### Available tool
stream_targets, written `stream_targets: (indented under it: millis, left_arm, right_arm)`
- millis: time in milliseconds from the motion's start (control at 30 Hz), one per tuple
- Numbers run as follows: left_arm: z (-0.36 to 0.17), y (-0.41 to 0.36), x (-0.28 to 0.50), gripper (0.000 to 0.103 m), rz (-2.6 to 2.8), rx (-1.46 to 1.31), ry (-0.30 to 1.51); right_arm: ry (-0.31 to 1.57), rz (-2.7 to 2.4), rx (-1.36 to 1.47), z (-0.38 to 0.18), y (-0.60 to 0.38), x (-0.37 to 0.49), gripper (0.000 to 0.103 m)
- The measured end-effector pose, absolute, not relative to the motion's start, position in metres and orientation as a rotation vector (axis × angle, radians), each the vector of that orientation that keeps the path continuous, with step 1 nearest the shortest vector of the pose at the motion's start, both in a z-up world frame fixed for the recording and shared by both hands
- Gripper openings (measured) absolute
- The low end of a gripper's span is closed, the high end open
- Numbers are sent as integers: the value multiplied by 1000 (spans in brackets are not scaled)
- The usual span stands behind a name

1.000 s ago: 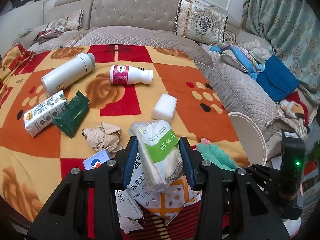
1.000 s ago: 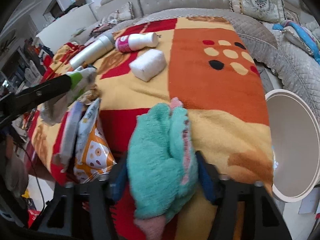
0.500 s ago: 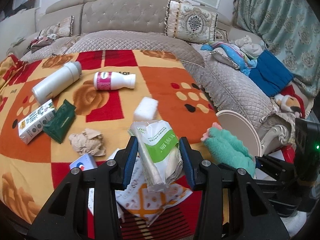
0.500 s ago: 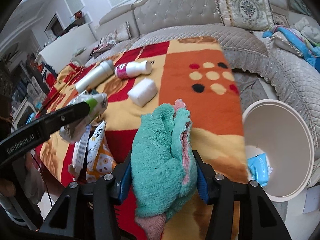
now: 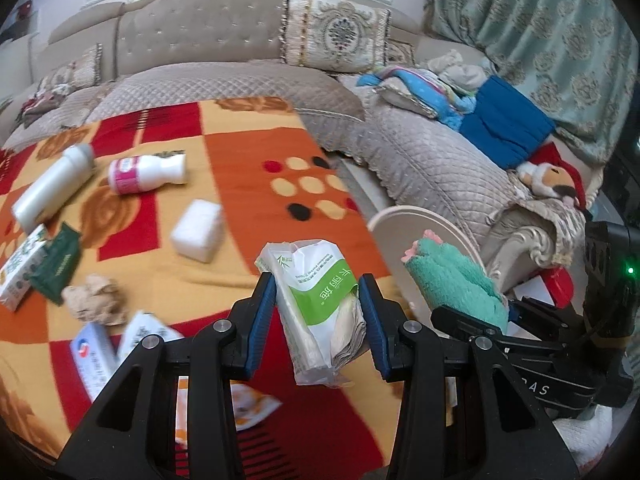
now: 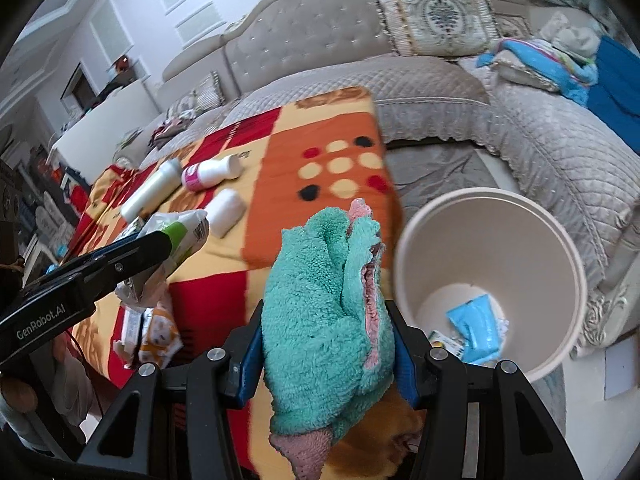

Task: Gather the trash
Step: 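Carry the green towel and tissue pack with both grippers over the beige bin, then open the right gripper over the bin while the left releases the tissue pack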

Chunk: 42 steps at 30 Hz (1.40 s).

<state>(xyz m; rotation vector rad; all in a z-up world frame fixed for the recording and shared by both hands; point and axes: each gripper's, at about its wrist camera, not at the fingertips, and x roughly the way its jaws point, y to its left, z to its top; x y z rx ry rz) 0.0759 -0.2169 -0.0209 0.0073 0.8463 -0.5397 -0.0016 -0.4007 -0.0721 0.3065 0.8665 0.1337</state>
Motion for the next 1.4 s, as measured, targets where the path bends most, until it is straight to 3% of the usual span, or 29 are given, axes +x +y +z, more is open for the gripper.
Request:
stream_targets:
  millis: [900, 1067, 1167, 1300, 1367, 1400]
  left_arm:
    - [-60, -353, 79, 41, -689, 91, 934]
    - [-70, -363, 88, 42, -704, 61, 959]
    - [-75, -366, 91, 49, -712, 50, 967]
    - [-78, -366, 95, 62, -719, 30, 978]
    - [-79, -364, 96, 62, -716, 22, 984]
    - [-79, -363, 96, 62, -712, 22, 985]
  right_arm:
    - [917, -81, 464, -125, -522, -20, 52]
    - [931, -110, 498, -140, -534, -14, 53]
    - [937, -112, 512, -146, -538, -9, 54]
    - [933, -125, 530, -154, -542, -4, 58]
    - [931, -132, 548, -157, -546, -5, 74]
    - [928, -135, 557, -158, -547, -6, 74]
